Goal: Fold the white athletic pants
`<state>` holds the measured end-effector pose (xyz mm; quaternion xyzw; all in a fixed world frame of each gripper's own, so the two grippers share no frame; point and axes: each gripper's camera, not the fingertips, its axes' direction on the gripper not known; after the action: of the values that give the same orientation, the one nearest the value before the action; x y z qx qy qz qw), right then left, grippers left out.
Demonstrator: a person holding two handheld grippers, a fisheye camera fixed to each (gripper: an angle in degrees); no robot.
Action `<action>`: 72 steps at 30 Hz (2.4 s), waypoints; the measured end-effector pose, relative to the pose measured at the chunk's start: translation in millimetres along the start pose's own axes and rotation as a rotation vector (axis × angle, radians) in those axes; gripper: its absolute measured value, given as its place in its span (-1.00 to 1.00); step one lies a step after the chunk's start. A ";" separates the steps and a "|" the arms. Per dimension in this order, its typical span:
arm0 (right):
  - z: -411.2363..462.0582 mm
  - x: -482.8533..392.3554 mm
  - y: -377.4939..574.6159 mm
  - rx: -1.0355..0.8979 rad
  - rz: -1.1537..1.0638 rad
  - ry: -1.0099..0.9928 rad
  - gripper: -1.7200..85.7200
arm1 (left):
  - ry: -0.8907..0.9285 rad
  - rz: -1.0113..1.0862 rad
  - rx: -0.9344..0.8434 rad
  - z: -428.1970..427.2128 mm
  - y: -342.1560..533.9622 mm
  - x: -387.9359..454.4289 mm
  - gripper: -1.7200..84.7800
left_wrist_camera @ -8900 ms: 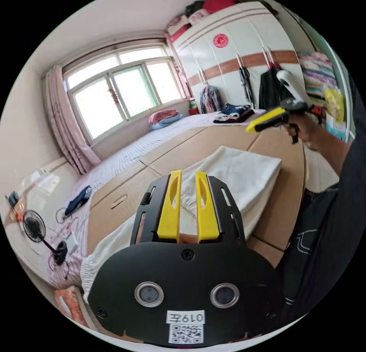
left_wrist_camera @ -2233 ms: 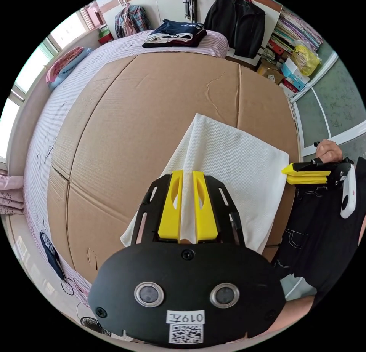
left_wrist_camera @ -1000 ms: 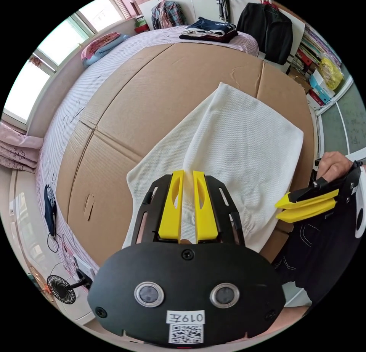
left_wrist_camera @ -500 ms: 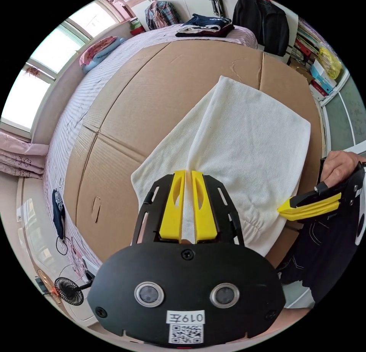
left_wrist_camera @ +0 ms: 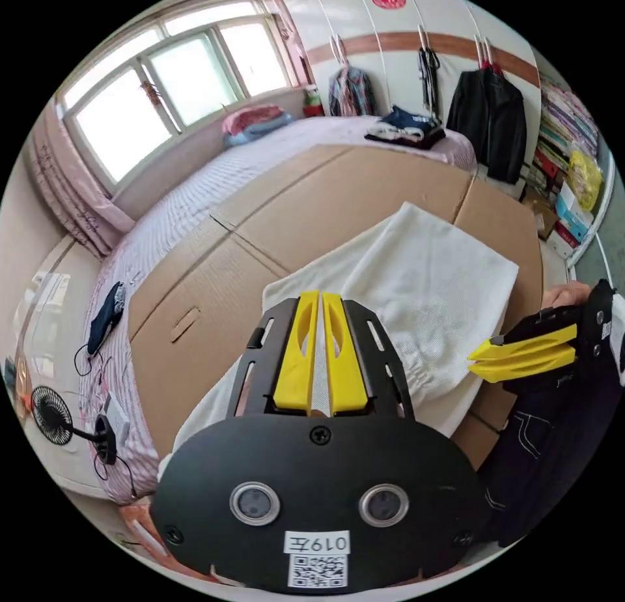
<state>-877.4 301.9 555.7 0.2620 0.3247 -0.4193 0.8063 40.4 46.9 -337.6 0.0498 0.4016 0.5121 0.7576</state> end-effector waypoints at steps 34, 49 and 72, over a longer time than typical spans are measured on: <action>16.6 336.5 -413.4 0.170 -0.242 -0.836 -0.79 | -0.029 -1.527 0.429 -134.2 619.2 -274.6 -0.66; 316.0 540.9 -761.9 -0.071 -0.115 -1.487 -0.73 | 0.118 -1.575 0.491 -97.1 670.9 -317.9 -0.67; 522.7 578.3 -875.1 -0.436 -0.344 -1.841 -0.71 | -0.032 -1.250 0.535 -90.5 606.1 -231.5 -0.79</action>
<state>-1206.2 -801.1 335.1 -0.3767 -0.3310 -0.5035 0.7036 -500.8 112.8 25.6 0.0016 0.4565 -0.1399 0.8786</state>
